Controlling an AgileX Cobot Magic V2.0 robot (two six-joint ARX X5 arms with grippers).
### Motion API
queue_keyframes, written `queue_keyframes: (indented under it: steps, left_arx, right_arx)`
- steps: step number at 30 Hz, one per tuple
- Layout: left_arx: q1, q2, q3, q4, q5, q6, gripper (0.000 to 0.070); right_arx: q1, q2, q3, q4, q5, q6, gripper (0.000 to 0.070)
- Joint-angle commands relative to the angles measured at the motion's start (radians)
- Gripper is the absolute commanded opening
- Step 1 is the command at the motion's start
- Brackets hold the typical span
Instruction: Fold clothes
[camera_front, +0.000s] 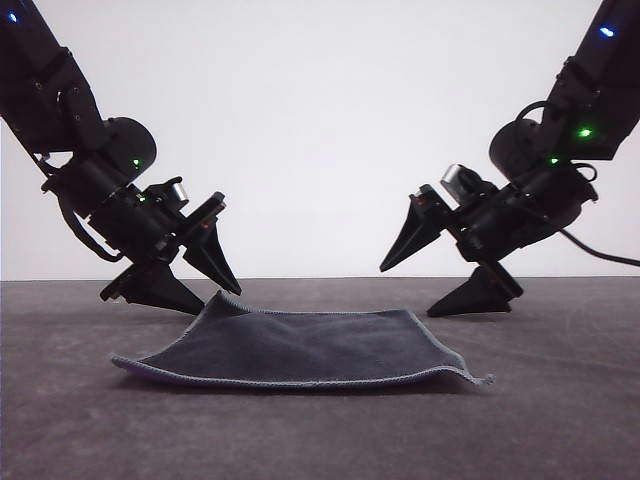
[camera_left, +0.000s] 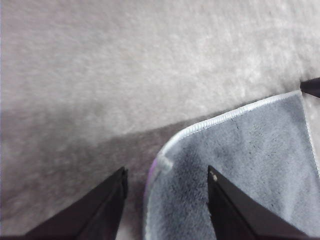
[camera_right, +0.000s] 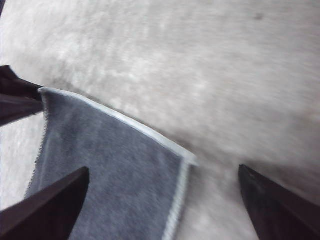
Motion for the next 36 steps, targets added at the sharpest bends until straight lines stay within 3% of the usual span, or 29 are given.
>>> queue_keyframes:
  steps: [1, 18, 33, 36]
  left_arx:
    - [-0.008, 0.034, 0.021, 0.020, -0.006, 0.004, 0.0308]
    - [-0.035, 0.039, 0.021, 0.032, -0.038, 0.003, 0.0309]
    - [-0.038, 0.039, 0.021, 0.002, -0.025, 0.003, 0.0309]
    - [-0.039, 0.039, 0.021, 0.001, -0.023, 0.003, 0.0309]
  right_arx:
    - [0.016, 0.034, 0.014, 0.003, 0.002, 0.014, 0.0609]
    - [0.059, 0.036, 0.014, -0.023, 0.075, 0.040, 0.0608]
    - [0.059, 0.039, 0.014, -0.070, 0.000, 0.039, 0.0608]
    - [0.059, 0.039, 0.014, -0.072, -0.001, 0.039, 0.0530]
